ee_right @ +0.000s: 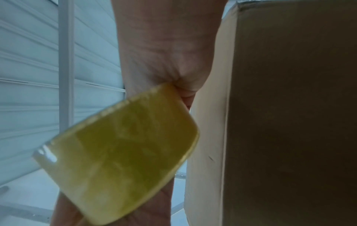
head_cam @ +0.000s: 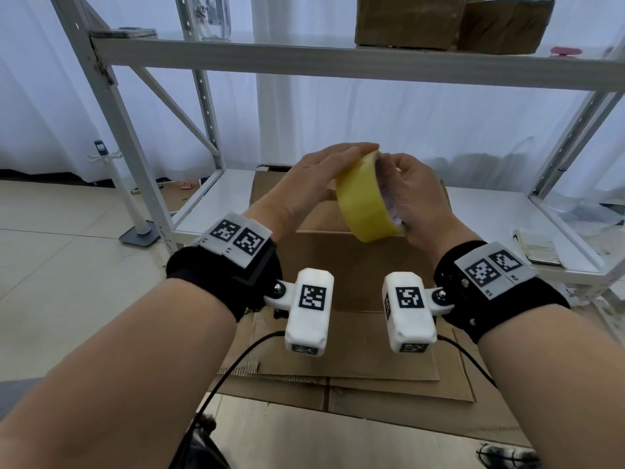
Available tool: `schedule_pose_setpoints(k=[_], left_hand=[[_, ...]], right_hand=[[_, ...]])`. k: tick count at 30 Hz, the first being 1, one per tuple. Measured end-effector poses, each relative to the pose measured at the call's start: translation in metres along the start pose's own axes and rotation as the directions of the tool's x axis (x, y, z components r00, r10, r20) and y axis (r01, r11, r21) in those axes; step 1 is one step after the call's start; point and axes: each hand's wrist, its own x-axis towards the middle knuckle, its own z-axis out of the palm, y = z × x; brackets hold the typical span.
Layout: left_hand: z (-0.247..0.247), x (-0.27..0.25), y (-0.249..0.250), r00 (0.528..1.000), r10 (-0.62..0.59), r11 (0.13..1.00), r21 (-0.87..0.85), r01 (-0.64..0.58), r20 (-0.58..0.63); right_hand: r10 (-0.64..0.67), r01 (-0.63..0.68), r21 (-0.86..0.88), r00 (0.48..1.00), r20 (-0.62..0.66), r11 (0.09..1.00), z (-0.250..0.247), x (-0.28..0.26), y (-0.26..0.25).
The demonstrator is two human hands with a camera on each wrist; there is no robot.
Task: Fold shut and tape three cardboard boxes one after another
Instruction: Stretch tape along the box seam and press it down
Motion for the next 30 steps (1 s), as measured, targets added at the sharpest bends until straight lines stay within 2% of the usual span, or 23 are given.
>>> schedule_pose_setpoints(k=[3, 5, 7, 10, 13, 16, 19, 22, 25, 27, 30], left_hand=[[-0.007, 0.0, 0.009, 0.978, -0.056, 0.996, 0.075, 0.042, 0.2], [-0.006, -0.001, 0.015, 0.966, -0.077, 0.987, 0.159, 0.038, 0.248], [-0.004, 0.0, 0.014, 0.985, -0.051, 0.974, 0.227, 0.012, 0.167], [-0.003, 0.001, 0.0, 1.0, -0.011, 0.946, 0.322, 0.018, -0.025], [-0.006, 0.002, -0.015, 0.98, 0.052, 0.93, 0.367, 0.022, -0.191], [-0.006, 0.004, -0.019, 0.947, 0.095, 0.951, 0.309, 0.004, -0.305], [-0.001, 0.007, -0.018, 0.945, 0.084, 0.97, 0.243, -0.005, -0.315], [0.003, 0.011, -0.019, 0.945, 0.061, 0.98, 0.198, 0.005, -0.323], [0.001, 0.014, -0.019, 0.941, 0.072, 0.956, 0.291, 0.029, -0.331], [-0.001, 0.015, -0.021, 0.931, 0.128, 0.93, 0.367, 0.007, -0.342], [0.0, 0.015, -0.024, 0.902, 0.179, 0.925, 0.379, -0.018, -0.392]], right_hand=[[0.016, -0.016, -0.004, 1.0, -0.008, 1.0, -0.004, -0.001, -0.002], [0.025, -0.025, -0.014, 1.0, -0.009, 1.0, -0.004, -0.003, -0.005], [0.017, -0.019, -0.033, 0.999, -0.039, 0.999, -0.004, -0.003, -0.005], [-0.017, 0.011, -0.104, 0.998, -0.055, 0.995, -0.005, 0.0, -0.008], [0.03, -0.018, -0.148, 0.996, 0.078, 0.989, -0.002, -0.001, -0.016], [0.029, -0.02, -0.047, 0.98, 0.198, 0.999, 0.003, -0.002, -0.019], [-0.009, 0.027, -0.056, 0.955, 0.295, 0.998, 0.005, -0.003, -0.02], [-0.035, 0.07, -0.125, 0.965, 0.261, 0.99, 0.006, -0.002, -0.021], [-0.058, 0.113, -0.228, 0.97, 0.234, 0.967, 0.005, 0.0, -0.018], [-0.064, 0.126, -0.261, 0.97, 0.235, 0.957, 0.004, -0.001, -0.017], [-0.065, 0.14, -0.305, 0.968, 0.241, 0.942, 0.002, -0.001, -0.015]])
